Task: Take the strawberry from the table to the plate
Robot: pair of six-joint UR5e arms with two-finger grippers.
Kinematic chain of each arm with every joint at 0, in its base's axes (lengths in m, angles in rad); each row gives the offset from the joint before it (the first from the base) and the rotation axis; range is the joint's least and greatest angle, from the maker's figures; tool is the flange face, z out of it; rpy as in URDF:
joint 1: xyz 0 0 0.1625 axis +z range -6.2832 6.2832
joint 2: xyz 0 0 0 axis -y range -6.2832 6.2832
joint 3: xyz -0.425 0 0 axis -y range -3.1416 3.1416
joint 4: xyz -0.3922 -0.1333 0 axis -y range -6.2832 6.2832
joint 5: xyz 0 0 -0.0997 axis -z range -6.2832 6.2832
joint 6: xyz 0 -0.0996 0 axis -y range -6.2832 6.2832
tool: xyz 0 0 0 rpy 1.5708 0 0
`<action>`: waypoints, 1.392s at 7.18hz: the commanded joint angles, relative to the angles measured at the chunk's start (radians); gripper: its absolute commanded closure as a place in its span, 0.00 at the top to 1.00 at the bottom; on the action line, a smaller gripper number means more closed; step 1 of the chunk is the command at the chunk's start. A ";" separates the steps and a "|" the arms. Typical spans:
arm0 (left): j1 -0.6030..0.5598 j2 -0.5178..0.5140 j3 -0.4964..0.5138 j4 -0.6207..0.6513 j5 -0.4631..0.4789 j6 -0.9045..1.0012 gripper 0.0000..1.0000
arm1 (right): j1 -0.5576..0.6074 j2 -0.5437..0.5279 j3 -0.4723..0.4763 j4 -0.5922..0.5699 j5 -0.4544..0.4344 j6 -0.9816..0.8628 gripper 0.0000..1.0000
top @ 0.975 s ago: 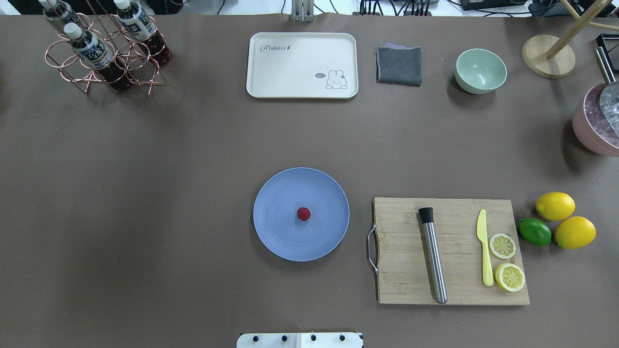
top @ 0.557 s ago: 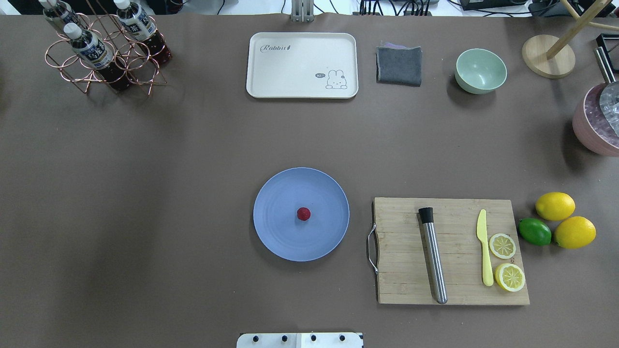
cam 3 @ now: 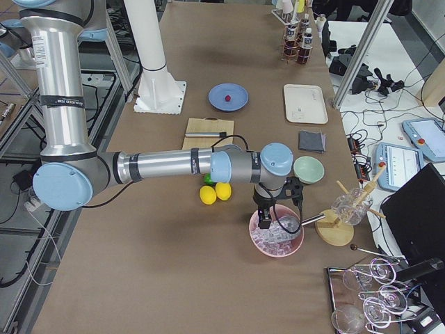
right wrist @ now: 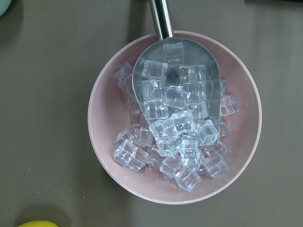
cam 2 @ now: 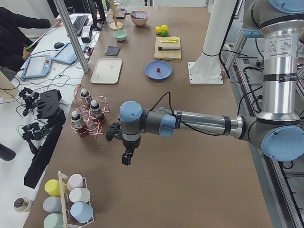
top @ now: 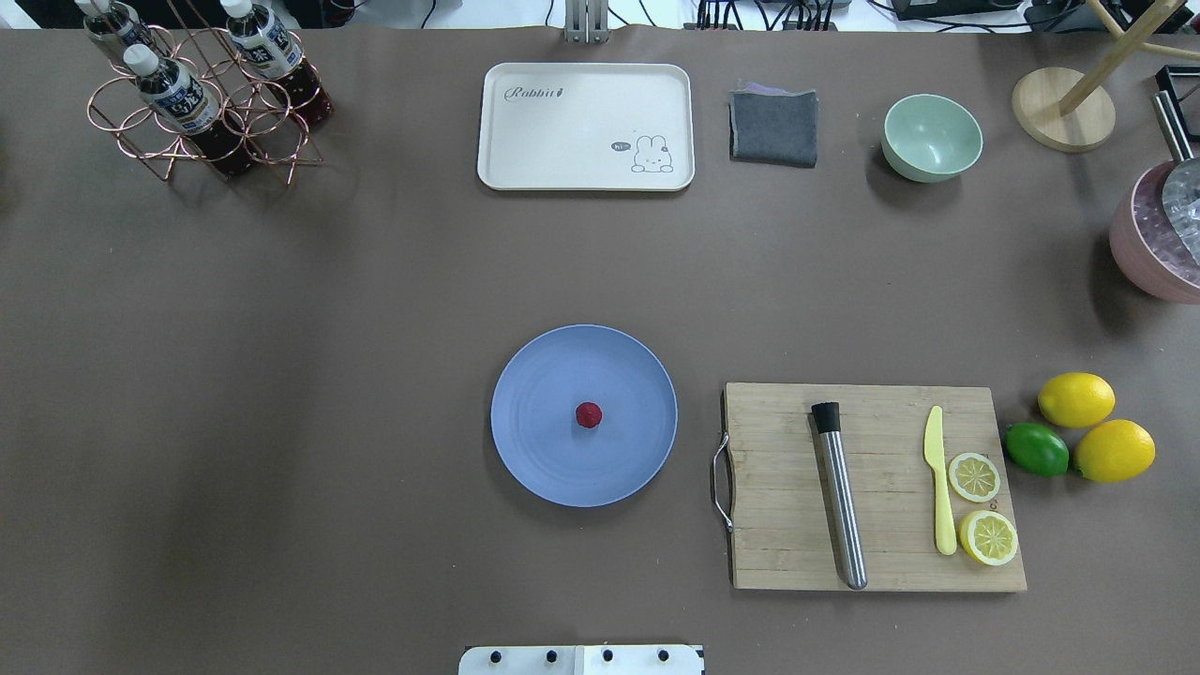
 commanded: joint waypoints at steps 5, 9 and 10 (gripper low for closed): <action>-0.002 0.000 0.008 -0.016 0.003 0.001 0.98 | 0.004 -0.005 0.002 0.000 0.001 -0.003 1.00; -0.005 0.002 0.008 -0.018 0.003 0.003 0.98 | 0.005 -0.010 0.005 0.000 0.000 -0.005 1.00; -0.006 0.002 0.010 -0.016 0.003 0.003 0.98 | 0.005 -0.008 0.005 0.000 0.000 -0.003 1.00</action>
